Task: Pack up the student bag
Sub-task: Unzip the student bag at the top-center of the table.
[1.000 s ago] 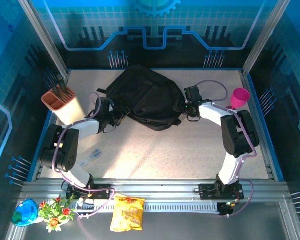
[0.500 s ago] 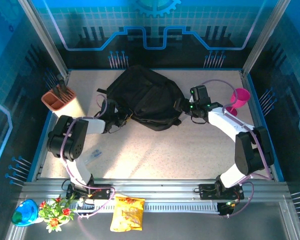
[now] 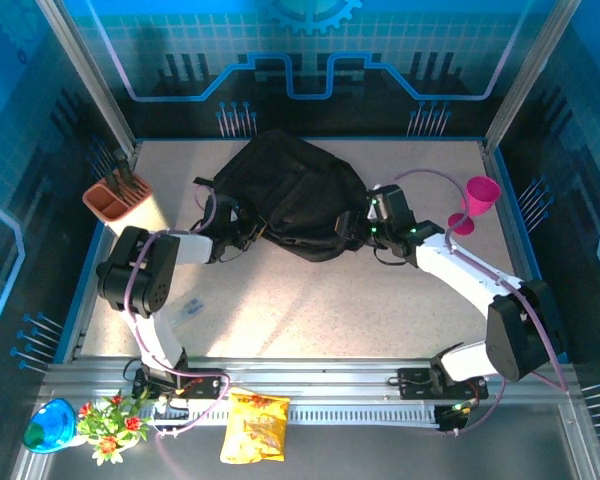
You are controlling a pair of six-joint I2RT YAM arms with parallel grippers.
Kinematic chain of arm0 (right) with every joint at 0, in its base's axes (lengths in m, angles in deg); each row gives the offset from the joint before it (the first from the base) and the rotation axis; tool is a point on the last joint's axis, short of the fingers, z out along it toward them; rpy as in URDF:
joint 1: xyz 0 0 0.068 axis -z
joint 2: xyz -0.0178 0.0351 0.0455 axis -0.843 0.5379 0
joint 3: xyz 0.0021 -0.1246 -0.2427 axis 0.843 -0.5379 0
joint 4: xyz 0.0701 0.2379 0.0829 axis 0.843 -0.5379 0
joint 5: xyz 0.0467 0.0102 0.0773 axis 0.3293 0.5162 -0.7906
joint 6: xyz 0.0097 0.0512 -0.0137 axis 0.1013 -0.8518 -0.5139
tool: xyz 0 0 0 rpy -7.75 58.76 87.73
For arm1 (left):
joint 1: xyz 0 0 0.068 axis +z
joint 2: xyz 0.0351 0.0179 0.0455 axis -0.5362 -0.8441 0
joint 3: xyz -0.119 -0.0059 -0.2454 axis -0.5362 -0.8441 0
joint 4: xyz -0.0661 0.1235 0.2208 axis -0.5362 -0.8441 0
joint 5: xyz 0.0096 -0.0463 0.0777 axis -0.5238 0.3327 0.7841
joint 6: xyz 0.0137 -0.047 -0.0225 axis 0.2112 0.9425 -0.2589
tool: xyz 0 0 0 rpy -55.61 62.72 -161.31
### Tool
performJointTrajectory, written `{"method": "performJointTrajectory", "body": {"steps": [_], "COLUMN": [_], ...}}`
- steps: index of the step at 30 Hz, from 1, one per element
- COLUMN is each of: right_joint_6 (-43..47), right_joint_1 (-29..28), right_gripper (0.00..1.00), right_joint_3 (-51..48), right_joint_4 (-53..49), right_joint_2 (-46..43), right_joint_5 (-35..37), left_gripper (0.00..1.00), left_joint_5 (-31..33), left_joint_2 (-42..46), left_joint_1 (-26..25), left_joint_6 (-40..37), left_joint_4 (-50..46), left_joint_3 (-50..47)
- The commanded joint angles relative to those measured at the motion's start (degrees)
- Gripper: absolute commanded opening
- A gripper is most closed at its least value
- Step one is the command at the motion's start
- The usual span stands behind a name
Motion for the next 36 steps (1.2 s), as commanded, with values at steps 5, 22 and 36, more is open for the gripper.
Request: {"method": "performJointTrajectory", "body": {"steps": [5, 22, 36], "right_joint_6": [-4.7, -25.8, -23.7], "right_joint_1": [-10.7, -17.9, -18.3], "right_gripper": [0.62, 0.7, 0.75], "right_joint_3": [-0.6, 6.9, 16.9], "right_joint_4": [3.0, 5.9, -0.8], "right_joint_2": [0.8, 14.3, 23.8], "right_joint_5": [5.4, 11.0, 17.5], "left_gripper": [0.0, 0.0, 0.01], "left_joint_5": [-4.2, -5.9, -8.0], "left_joint_2": [10.9, 12.9, 12.7], "left_joint_1": [-1.1, -5.3, -5.7], "left_joint_6": [-1.0, -1.3, -3.1], "left_joint_4": [0.3, -0.8, -5.3], "left_joint_3": [-1.7, -2.6, -1.4]}}
